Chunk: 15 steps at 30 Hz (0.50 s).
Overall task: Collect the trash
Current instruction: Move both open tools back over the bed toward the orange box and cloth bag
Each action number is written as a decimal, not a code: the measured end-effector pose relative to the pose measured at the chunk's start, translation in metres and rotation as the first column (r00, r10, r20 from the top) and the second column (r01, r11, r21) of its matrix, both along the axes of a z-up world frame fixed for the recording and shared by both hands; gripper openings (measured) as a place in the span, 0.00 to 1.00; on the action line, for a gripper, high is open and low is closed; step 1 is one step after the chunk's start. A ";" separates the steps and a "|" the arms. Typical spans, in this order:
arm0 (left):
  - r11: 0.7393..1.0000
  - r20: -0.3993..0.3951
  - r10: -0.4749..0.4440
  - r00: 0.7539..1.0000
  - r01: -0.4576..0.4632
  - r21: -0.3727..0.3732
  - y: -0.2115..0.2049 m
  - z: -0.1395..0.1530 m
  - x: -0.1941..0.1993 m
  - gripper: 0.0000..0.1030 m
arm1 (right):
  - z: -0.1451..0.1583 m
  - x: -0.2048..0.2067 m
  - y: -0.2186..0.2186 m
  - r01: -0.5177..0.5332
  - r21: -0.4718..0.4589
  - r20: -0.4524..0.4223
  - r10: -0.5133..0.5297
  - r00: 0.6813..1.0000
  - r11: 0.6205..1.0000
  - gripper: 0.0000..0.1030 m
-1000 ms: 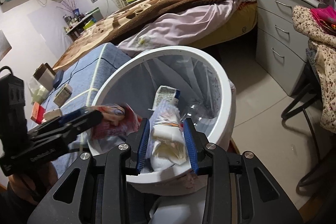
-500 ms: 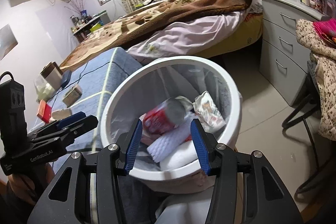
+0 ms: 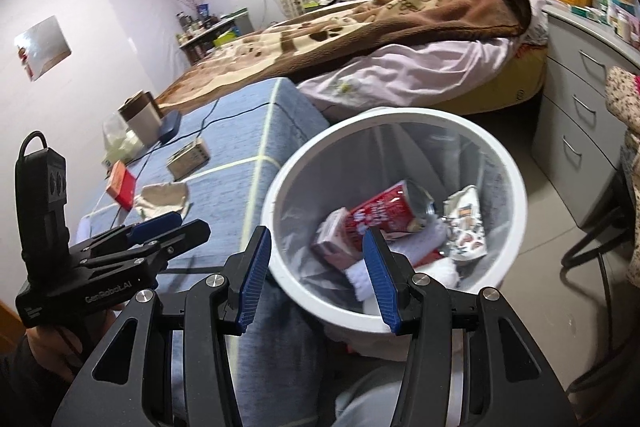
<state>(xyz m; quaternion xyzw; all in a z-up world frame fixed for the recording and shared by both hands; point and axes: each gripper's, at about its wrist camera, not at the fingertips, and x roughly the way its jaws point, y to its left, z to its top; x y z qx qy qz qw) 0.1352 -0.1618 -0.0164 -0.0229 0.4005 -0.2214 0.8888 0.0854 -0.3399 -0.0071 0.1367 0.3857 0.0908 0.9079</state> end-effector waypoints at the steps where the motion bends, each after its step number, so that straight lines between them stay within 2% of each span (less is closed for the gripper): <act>1: 1.000 0.006 0.008 1.000 -0.008 -0.001 0.005 0.000 -0.002 0.60 | 0.000 0.001 0.003 -0.009 0.000 0.002 0.009 1.000 1.000 0.48; 15: 0.993 0.015 0.115 0.993 -0.115 0.000 0.055 -0.001 -0.022 0.57 | 0.002 0.003 0.038 -0.109 0.010 0.001 0.109 0.994 0.994 0.48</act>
